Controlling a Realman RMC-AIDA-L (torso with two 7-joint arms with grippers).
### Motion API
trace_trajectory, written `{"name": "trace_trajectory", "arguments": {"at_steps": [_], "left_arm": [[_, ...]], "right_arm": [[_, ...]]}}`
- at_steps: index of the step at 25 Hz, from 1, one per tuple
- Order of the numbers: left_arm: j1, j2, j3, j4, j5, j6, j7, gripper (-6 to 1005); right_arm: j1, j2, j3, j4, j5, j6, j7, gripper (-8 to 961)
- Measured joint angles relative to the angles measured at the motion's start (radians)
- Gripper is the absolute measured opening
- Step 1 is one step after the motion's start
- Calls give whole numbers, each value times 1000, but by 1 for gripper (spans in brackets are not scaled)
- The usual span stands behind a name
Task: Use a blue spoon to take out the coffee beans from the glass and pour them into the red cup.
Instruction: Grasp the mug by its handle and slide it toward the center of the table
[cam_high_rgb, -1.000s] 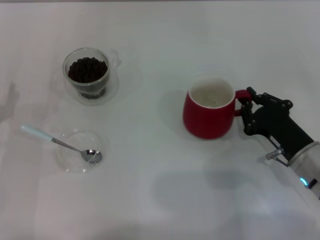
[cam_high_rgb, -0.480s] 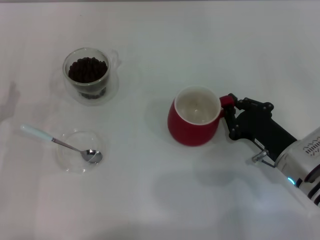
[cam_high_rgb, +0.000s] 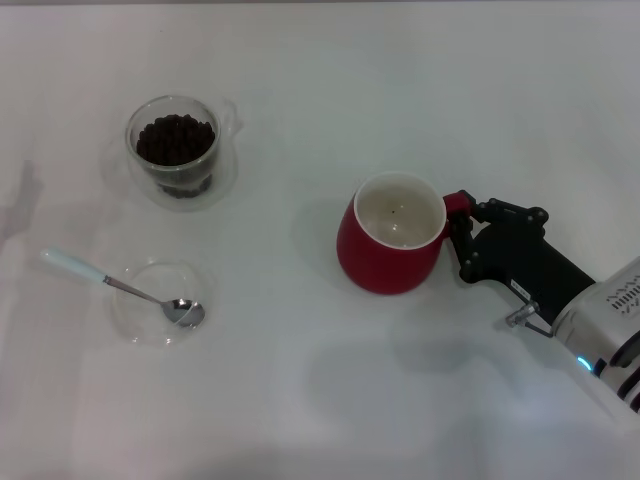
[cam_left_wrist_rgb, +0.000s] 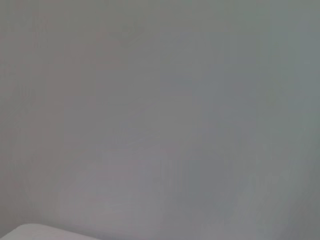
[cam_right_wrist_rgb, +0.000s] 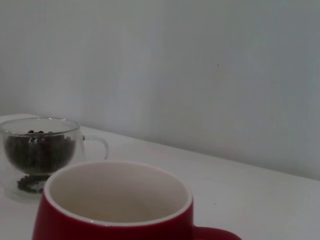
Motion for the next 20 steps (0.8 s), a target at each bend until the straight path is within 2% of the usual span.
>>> {"name": "trace_trajectory", "arguments": {"at_steps": [7,13,18,20], "left_arm": [[0,0,0,0,0,0,0,862],[2,0,0,1,0,1,0,862],[4,1,0,2,0,3,0,861],[4,2,0,2,0,4,0,862]], "right_arm": [[0,-2,8,-8,6,1,61,120],[-2,-7,8,-8,1,-7,101,298],[-8,-14,3,-7,1,-12,127,507],[-12,-16,1,-4,-3,-22,145,540]]}}
